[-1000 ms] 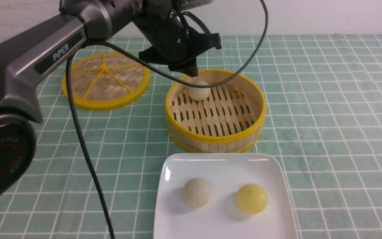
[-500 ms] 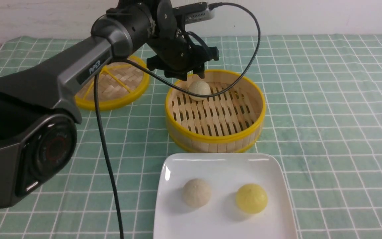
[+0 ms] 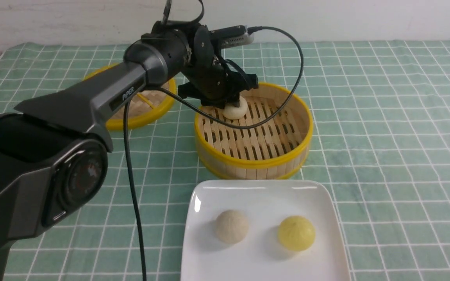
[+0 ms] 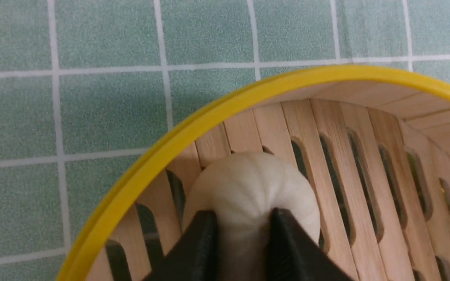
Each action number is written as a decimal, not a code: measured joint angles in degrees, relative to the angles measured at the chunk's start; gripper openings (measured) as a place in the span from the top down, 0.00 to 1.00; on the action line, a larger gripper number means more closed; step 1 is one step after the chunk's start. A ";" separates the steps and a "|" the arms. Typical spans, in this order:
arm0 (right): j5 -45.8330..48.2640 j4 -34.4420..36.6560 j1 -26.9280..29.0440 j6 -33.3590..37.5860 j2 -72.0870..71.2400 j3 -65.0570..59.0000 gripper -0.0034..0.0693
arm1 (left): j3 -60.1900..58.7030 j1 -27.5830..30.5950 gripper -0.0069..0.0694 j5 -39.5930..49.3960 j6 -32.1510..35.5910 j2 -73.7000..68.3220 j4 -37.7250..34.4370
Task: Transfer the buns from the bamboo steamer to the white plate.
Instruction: 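Reach into the bamboo steamer and grasp a bun with the left gripper, then carry the bun from the bamboo steamer to the plate with the left gripper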
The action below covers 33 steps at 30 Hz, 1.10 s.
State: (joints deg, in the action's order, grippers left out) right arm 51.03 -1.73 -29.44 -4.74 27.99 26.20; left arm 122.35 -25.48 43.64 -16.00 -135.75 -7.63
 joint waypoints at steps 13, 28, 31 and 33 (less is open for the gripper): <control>0.00 0.00 0.00 0.00 0.00 0.00 0.73 | -0.11 0.00 0.87 16.41 8.71 17.18 -2.58; -0.44 -0.06 0.00 0.00 -0.19 0.00 0.71 | -21.54 -9.87 0.87 26.89 14.85 36.70 -3.92; -0.44 -0.06 0.00 0.00 -0.24 0.00 0.70 | -31.20 -14.54 0.87 18.63 12.18 34.36 -3.13; -0.44 -0.06 0.00 0.00 -0.29 0.00 0.70 | -34.28 -15.87 0.86 13.48 9.76 32.77 -2.30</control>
State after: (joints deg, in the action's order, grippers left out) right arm 50.59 -1.79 -29.44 -4.74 27.70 26.20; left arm 88.07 -41.36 57.12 -6.23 -102.98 -9.94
